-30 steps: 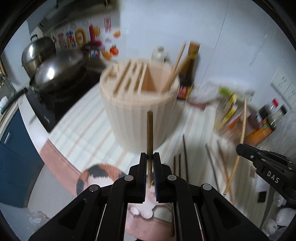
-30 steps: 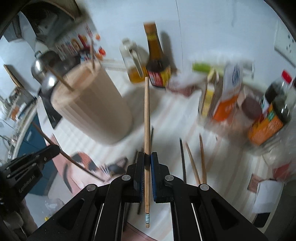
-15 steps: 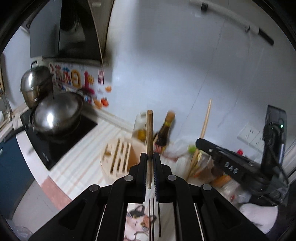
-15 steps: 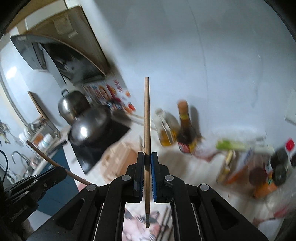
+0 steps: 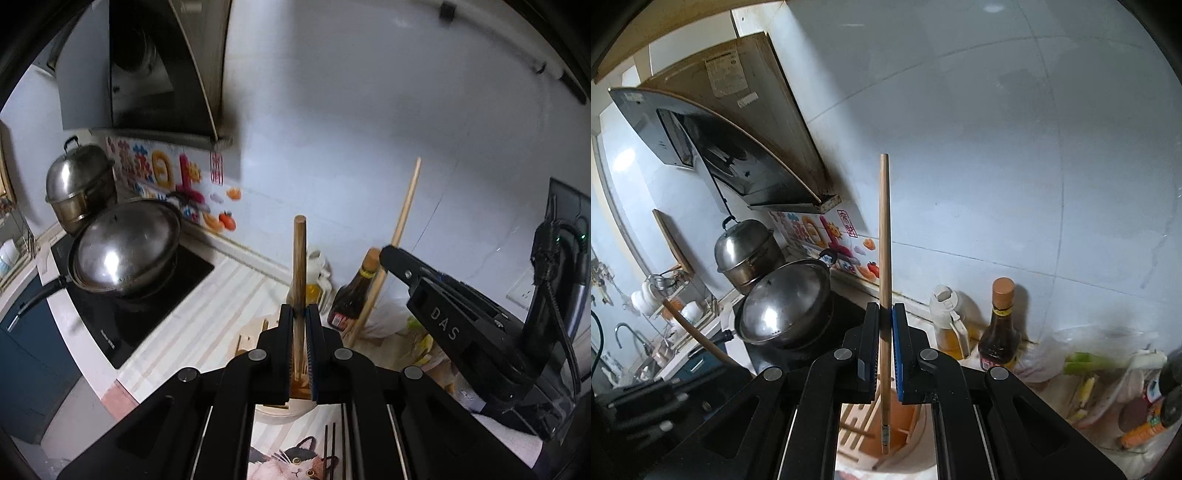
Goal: Organize utensils
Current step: 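Open both tools to release the chopsticks into the holder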
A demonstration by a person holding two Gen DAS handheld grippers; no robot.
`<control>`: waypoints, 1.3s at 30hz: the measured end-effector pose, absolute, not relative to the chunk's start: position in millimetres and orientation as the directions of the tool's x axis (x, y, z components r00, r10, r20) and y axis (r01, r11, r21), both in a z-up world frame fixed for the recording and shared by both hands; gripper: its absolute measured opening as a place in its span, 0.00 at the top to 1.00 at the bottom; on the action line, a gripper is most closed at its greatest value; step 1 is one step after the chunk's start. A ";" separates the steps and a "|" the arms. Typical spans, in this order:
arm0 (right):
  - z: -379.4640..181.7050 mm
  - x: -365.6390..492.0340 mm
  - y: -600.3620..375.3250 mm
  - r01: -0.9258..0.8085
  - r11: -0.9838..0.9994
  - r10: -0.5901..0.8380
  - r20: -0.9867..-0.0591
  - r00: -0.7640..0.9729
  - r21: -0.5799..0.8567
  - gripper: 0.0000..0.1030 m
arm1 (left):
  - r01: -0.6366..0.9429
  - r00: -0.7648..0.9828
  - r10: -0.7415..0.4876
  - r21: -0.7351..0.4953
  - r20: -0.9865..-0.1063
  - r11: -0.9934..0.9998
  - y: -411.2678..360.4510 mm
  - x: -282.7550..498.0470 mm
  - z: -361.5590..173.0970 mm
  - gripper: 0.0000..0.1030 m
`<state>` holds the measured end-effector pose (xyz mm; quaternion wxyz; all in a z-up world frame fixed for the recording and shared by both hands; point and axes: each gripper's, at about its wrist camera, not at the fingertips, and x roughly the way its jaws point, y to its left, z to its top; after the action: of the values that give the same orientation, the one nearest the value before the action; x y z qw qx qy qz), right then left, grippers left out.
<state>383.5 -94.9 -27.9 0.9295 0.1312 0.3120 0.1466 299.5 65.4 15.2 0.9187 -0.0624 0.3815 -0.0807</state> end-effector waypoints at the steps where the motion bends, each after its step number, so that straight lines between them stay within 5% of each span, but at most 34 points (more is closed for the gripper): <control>1: -33.0 386.3 -92.4 -0.190 0.923 0.355 -0.548 0.757 0.335 0.93 | 0.096 0.686 -0.198 -0.182 -0.700 0.978 65.6 302.2 9.8 0.96; 20: -90.0 389.3 -89.7 -0.263 0.896 0.444 -0.690 0.571 0.358 0.91 | 0.045 0.599 -0.249 -0.279 -0.761 0.959 82.6 313.3 -20.2 0.89; 21: -88.0 387.1 -91.0 -0.264 0.897 0.442 -0.694 0.568 0.355 0.85 | 0.037 0.604 -0.241 -0.276 -0.760 0.961 83.7 312.1 -18.5 0.85; 22: -85.7 385.5 -92.5 -0.261 0.897 0.442 -0.697 0.565 0.357 0.79 | 0.030 0.609 -0.236 -0.276 -0.758 0.961 85.6 311.8 -17.3 0.70; 23: -83.1 383.1 -95.3 -0.257 0.896 0.443 -0.696 0.565 0.362 0.66 | 0.018 0.619 -0.221 -0.269 -0.753 0.963 87.1 308.9 -14.4 0.43; 25: -76.6 375.5 -102.2 -0.251 0.897 0.441 -0.691 0.573 0.364 0.53 | -0.009 0.645 -0.191 -0.258 -0.740 0.966 90.7 302.9 -9.4 0.25; 29: -65.2 362.2 -118.5 -0.218 0.905 0.420 -0.686 0.594 0.364 0.40 | -0.040 0.672 -0.147 -0.234 -0.725 0.971 96.3 292.9 -3.1 0.18; 31: -61.2 351.2 -131.0 -0.188 0.914 0.395 -0.684 0.613 0.360 0.29 | -0.055 0.696 -0.117 -0.215 -0.708 0.975 97.7 285.6 -2.3 0.01; 33: -59.2 342.4 -142.3 -0.164 0.918 0.378 -0.678 0.631 0.360 0.10 | -0.068 0.710 -0.090 -0.196 -0.698 0.978 98.1 278.7 -3.4 0.00; 39: -68.6 307.8 -182.9 -0.046 0.953 0.247 -0.686 0.684 0.298 0.00 | -0.097 0.712 -0.022 -0.129 -0.702 0.987 89.1 260.6 -19.6 0.00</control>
<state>307.8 -182.9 -68.6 0.9085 0.1295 0.3890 0.0807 260.6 89.1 -19.6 0.9218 -0.0785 0.3790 0.0203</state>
